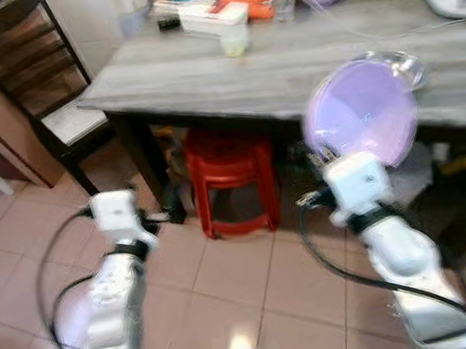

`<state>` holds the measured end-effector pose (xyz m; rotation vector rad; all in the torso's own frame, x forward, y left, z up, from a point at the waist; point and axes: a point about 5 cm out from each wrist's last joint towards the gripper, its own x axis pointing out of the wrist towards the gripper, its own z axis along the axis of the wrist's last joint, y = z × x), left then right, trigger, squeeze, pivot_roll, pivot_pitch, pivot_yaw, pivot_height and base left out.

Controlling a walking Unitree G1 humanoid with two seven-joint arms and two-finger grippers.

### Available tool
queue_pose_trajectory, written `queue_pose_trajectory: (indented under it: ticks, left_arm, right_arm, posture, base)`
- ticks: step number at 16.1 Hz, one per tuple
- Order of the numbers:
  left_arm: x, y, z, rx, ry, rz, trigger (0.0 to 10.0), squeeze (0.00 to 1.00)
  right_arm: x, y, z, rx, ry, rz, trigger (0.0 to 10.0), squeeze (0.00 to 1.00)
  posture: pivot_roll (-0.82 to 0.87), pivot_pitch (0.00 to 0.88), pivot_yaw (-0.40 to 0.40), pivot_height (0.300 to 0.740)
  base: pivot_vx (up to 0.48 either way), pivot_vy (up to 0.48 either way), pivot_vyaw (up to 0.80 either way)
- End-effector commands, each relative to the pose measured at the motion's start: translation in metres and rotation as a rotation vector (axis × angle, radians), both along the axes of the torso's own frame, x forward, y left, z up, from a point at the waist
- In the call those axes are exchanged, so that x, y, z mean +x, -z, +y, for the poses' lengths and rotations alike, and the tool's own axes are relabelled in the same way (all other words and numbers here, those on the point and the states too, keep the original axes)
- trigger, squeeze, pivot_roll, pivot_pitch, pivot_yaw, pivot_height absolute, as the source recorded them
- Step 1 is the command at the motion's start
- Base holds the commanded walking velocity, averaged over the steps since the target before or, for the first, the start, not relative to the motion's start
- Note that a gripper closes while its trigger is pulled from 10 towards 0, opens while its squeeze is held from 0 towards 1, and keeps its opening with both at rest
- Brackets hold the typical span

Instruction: Setting the table

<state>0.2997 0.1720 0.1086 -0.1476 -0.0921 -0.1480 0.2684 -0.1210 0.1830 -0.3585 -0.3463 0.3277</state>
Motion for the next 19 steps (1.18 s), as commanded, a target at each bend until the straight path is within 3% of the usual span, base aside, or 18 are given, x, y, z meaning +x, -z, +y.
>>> queue_pose_trajectory:
  ticks: [1, 5, 10, 13, 19]
  left_arm:
    - [0.0011, -0.0034, -0.0062, -0.002, 0.026, -0.012, 10.0, 0.0]
    - [0.001, -0.0036, -0.0072, -0.004, 0.03, -0.012, 10.0, 0.0]
    - [0.001, -0.0038, -0.0077, -0.007, 0.035, -0.012, 10.0, 0.0]
    - [0.0012, -0.0038, -0.0083, -0.007, 0.039, -0.01, 10.0, 0.0]
    - [0.0012, -0.0041, -0.0099, -0.013, 0.04, -0.012, 10.0, 0.0]
  right_arm:
    - [-0.0006, -0.0028, -0.0079, -0.003, 0.031, -0.01, 10.0, 0.0]
    - [0.0009, -0.0033, -0.0081, 0.003, 0.029, -0.011, 10.0, 0.0]
    - [0.0015, -0.0035, -0.0069, 0.007, 0.028, -0.01, 10.0, 0.0]
    - [0.0021, -0.0033, -0.0067, 0.009, 0.03, -0.007, 10.0, 0.0]
    - [0.0027, -0.0034, -0.0057, 0.006, 0.022, -0.009, 10.0, 0.0]
  posture:
    - [-0.12, 0.122, 0.092, 0.74]
    - [-0.11, 0.122, 0.091, 0.74]
    - [-0.11, 0.124, 0.094, 0.74]
    - [-0.11, 0.126, 0.094, 0.74]
    - [-0.11, 0.125, 0.093, 0.74]
  base:
    - [0.405, 0.0, 0.0]
    - [0.405, 0.0, -0.58]
    - [0.405, 0.0, 0.0]
    - [0.407, 0.0, -0.73]
    - [0.406, 0.0, 0.0]
